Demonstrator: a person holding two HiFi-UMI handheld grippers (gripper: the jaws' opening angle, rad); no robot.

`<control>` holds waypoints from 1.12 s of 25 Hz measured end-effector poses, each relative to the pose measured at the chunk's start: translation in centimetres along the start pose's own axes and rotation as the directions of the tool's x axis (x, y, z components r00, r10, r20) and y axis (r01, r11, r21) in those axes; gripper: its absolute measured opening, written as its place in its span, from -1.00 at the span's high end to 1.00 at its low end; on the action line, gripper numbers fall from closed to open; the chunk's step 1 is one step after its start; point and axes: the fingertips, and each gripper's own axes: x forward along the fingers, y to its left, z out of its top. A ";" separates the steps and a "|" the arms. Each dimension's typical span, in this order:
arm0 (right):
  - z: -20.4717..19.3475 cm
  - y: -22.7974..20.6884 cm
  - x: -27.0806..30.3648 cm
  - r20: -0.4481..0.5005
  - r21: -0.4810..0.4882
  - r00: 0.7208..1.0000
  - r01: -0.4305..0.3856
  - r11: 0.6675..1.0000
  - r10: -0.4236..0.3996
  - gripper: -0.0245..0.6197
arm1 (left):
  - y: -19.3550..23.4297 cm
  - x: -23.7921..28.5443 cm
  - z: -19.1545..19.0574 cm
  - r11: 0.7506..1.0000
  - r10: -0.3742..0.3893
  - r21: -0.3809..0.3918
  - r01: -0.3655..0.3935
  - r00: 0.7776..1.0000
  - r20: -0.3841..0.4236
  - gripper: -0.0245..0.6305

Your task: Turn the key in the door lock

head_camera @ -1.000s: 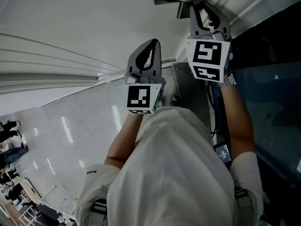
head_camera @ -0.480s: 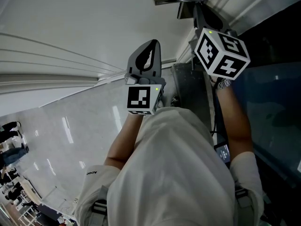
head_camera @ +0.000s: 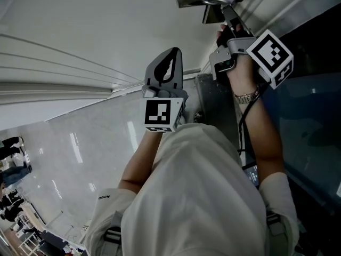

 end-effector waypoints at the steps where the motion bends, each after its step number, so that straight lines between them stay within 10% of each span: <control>1: 0.0 0.0 0.0 0.002 0.056 1.000 -0.008 0.998 0.008 0.90 | 0.0 -0.1 0.0 1.000 0.001 0.001 -0.001 1.000 0.000 0.91; 12: 0.1 -0.6 -0.2 0.035 0.338 0.998 -0.056 0.939 0.047 0.89 | 0.5 -0.7 0.0 1.000 0.014 0.007 -0.014 1.000 -0.005 0.91; 22: 0.2 0.5 -0.5 -0.013 -0.157 1.000 -0.025 0.987 0.023 0.66 | 1.1 -0.5 -0.3 1.000 0.016 0.003 -0.016 1.000 -0.010 0.91; 28: -0.2 0.5 -1.6 -0.038 -0.610 0.999 0.008 0.792 -0.039 0.62 | 0.0 -0.2 -0.1 1.000 -0.002 0.008 0.002 1.000 0.002 0.91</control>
